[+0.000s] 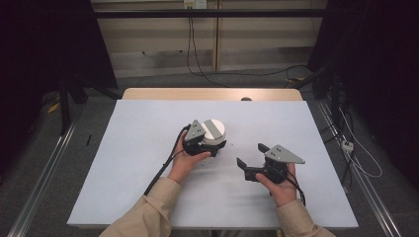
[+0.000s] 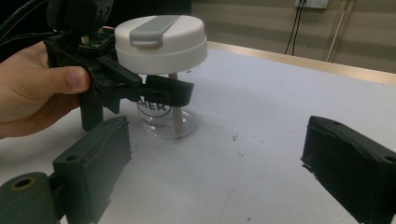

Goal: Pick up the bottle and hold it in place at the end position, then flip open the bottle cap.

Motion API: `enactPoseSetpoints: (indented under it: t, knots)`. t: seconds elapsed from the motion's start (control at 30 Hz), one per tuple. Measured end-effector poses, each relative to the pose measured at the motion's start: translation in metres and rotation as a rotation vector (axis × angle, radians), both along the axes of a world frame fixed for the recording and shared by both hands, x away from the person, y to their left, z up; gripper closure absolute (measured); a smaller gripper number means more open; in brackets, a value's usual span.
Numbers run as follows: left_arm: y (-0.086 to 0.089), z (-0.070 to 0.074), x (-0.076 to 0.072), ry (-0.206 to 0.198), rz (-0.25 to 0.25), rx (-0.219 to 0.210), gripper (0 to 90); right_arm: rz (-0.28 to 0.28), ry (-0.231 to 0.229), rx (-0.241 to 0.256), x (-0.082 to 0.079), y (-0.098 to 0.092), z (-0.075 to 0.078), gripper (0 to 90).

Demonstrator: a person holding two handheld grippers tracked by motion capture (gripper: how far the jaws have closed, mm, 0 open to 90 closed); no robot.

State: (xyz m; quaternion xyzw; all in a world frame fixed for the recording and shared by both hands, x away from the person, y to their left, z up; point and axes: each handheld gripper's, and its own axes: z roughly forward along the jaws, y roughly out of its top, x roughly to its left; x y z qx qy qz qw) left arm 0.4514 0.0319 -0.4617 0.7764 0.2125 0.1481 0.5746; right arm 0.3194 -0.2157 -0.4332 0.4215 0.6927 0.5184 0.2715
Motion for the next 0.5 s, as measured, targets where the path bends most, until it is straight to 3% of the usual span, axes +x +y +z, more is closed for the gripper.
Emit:
enactPoseSetpoints:
  t: [0.5]
  knots:
    - [0.000, 0.000, 0.000, 0.002, -0.002, 0.001, 18.4, -0.011, 0.033, 0.008, 0.017, 0.010, 0.005, 7.6]
